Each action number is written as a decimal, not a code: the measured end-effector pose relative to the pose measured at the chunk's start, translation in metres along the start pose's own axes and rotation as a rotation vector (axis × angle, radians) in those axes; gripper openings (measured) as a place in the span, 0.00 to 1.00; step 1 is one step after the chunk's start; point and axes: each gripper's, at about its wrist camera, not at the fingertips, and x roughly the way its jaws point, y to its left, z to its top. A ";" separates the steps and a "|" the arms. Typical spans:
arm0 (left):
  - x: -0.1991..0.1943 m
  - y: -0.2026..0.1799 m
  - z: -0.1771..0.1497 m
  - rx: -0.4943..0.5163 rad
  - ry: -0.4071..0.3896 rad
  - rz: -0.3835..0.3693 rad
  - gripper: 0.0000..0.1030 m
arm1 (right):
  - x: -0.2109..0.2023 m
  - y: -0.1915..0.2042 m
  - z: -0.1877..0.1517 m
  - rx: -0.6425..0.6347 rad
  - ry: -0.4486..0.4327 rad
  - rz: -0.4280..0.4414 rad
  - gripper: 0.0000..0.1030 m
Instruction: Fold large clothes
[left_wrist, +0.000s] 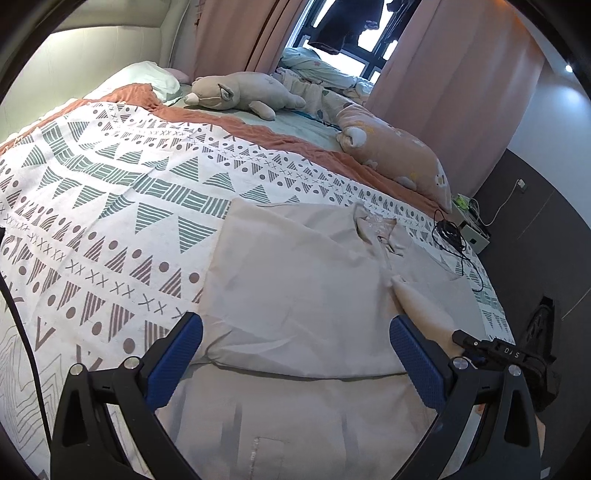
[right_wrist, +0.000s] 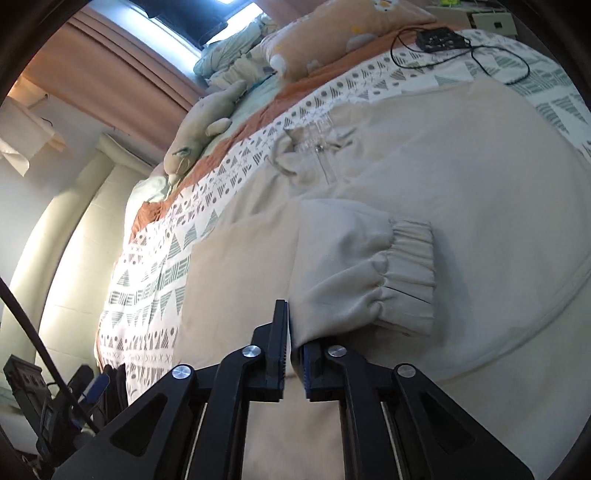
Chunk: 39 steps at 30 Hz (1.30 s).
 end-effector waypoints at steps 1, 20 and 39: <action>0.001 -0.005 -0.002 0.005 0.003 -0.011 1.00 | -0.005 -0.004 0.000 0.011 -0.006 0.005 0.54; 0.050 -0.167 -0.035 0.344 0.090 -0.062 1.00 | -0.088 -0.126 -0.009 0.295 -0.179 -0.101 0.96; 0.163 -0.245 -0.101 0.566 0.293 0.096 0.92 | -0.100 -0.202 -0.021 0.510 -0.238 -0.101 0.47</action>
